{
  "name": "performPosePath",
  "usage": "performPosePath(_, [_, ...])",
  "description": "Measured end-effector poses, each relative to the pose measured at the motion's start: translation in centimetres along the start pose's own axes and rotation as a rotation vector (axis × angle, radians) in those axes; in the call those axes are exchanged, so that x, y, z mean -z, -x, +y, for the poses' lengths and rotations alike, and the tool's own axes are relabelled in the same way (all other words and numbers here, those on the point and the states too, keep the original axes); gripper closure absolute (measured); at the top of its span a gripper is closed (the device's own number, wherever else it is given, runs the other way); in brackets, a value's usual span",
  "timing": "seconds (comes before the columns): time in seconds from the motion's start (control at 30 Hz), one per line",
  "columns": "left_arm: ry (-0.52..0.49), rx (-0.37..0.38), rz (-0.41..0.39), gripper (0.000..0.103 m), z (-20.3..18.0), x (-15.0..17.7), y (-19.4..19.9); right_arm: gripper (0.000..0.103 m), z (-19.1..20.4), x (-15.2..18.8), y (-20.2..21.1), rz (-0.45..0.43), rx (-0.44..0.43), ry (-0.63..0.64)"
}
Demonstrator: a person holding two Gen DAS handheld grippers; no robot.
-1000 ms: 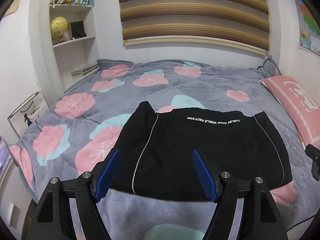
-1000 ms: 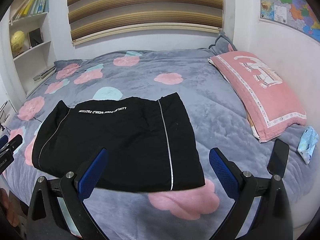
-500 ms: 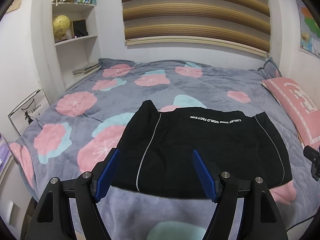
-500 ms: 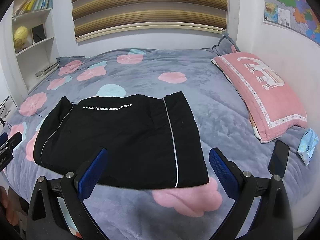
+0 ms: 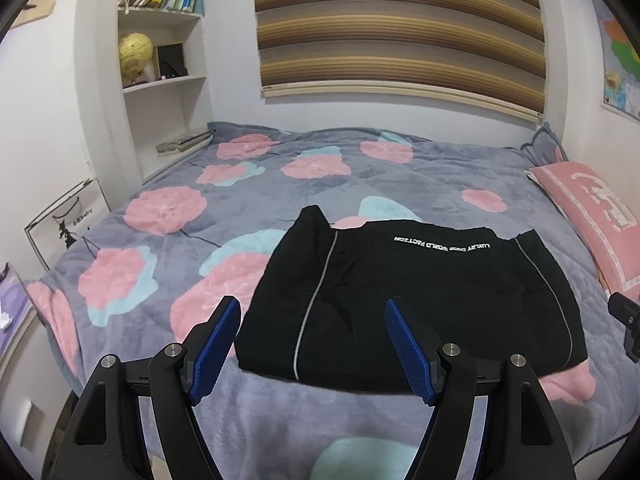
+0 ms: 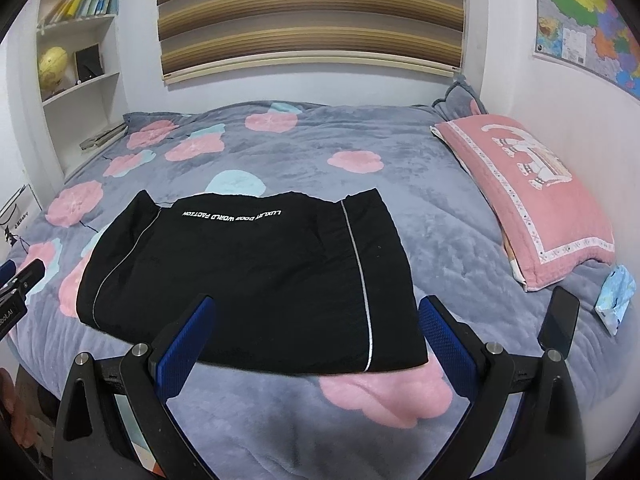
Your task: Fold large clothes
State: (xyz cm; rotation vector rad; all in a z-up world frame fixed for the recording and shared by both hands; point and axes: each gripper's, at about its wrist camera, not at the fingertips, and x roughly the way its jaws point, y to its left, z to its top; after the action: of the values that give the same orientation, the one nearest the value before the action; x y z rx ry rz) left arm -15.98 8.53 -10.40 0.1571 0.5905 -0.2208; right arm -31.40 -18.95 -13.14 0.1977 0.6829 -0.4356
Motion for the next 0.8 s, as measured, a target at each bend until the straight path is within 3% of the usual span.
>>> performPosePath(0.8, [0.028, 0.004, 0.01, 0.027, 1.7, 0.4, -2.1, 0.001, 2.1, 0.4, -2.9, 0.049, -0.008, 0.039])
